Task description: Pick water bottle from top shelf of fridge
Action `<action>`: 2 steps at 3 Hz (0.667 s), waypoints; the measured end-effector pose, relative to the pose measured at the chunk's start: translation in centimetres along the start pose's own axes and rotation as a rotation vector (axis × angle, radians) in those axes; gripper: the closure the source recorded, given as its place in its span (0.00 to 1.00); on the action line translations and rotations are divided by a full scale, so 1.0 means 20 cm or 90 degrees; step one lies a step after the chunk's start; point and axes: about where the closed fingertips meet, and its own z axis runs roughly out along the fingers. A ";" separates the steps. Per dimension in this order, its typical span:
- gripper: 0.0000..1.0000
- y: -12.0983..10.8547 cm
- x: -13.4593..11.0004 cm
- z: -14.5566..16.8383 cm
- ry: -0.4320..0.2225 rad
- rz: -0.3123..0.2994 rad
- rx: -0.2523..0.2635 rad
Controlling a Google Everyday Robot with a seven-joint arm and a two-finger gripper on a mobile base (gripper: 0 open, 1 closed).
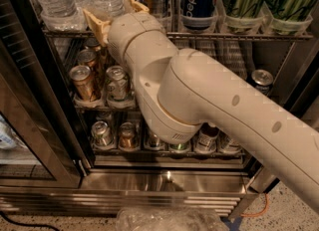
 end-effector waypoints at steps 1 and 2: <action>0.32 0.00 -0.01 0.00 0.000 0.000 0.000; 0.33 0.01 -0.01 0.00 -0.002 0.000 0.001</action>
Offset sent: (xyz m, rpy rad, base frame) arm 0.0542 0.0169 0.0328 0.0638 -0.0866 -0.0185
